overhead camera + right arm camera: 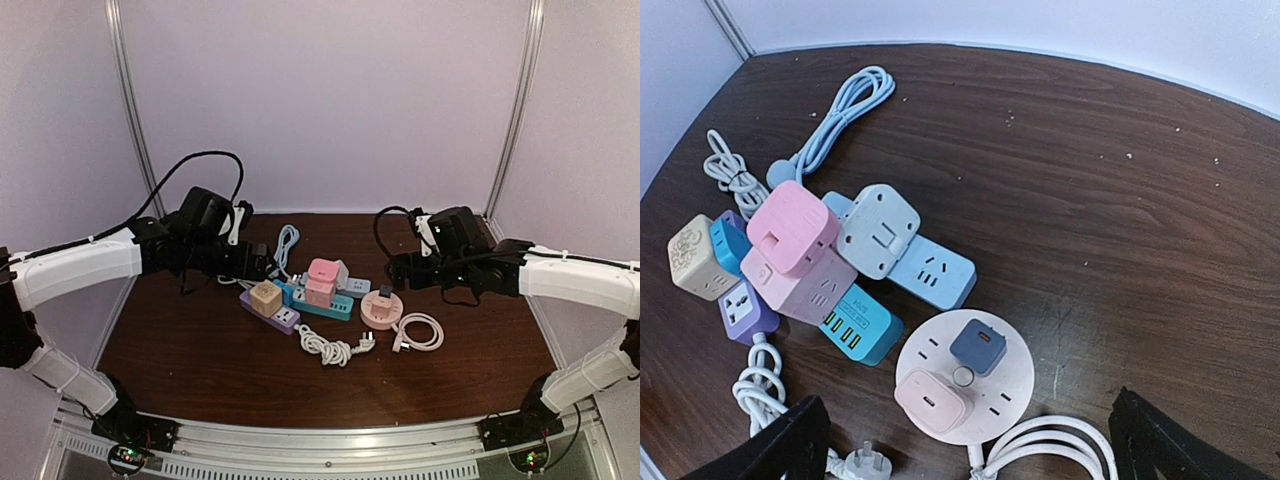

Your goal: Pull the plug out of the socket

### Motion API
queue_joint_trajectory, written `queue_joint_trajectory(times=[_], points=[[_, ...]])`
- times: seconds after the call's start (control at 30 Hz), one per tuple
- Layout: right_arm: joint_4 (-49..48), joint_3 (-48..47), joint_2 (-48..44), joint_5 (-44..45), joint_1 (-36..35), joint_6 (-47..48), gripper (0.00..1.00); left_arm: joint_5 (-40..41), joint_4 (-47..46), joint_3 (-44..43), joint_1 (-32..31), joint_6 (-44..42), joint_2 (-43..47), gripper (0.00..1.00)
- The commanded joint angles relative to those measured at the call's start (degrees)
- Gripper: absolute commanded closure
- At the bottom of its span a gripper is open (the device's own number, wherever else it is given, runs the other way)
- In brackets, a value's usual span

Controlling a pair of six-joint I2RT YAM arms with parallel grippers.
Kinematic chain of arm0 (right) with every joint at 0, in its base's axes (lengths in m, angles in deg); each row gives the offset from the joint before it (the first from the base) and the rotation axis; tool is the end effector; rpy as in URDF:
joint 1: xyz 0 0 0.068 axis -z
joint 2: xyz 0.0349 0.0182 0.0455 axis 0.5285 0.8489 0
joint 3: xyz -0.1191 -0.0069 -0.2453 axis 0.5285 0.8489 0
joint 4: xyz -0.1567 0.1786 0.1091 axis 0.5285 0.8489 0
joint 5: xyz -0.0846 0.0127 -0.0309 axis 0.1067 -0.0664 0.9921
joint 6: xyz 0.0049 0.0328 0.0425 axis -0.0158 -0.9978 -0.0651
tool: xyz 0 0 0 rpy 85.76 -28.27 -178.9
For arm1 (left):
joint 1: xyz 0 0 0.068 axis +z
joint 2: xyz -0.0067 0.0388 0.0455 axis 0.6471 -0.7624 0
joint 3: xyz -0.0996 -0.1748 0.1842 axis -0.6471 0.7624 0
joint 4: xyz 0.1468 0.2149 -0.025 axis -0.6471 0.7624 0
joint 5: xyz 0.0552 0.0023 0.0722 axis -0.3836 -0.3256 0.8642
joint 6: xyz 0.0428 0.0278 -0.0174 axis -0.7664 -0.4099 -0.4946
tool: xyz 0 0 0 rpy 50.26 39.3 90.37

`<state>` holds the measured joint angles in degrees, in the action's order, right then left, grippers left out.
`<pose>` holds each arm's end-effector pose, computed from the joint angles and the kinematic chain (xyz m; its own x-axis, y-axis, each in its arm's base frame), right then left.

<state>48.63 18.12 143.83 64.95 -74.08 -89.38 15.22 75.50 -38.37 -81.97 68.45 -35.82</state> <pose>0.2178 0.1921 0.2687 -0.6445 -0.0915 -0.7591 -0.3959 0.8893 0.2290 0.2311 -0.2017 0.2854 -0.7544 -0.0227 -0.6560 0.2639 0.9046 -0.3348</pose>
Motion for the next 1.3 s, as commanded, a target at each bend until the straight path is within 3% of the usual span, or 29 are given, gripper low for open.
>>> queue_joint_trajectory(times=[0.0,0.27,0.87,1.27], points=[[2.02,-1.24,1.9,-3.74,-0.74,1.65,0.03,-2.47,-3.67,0.62,-0.74,2.09,-1.19,0.02],[6.04,-3.47,5.88,-1.49,-1.81,-0.11,0.1,-3.37,-3.84,-0.87,-2.11,2.04,-2.98,0.02],[19.4,-18.76,25.2,8.57,-2.82,-21.87,0.4,-0.57,-3.7,-0.15,-4.32,2.23,-2.33,0.02],[18.44,-24.45,31.95,11.81,-3.0,-25.13,0.51,-0.39,-3.87,0.67,-4.31,0.84,-0.96,0.02]])
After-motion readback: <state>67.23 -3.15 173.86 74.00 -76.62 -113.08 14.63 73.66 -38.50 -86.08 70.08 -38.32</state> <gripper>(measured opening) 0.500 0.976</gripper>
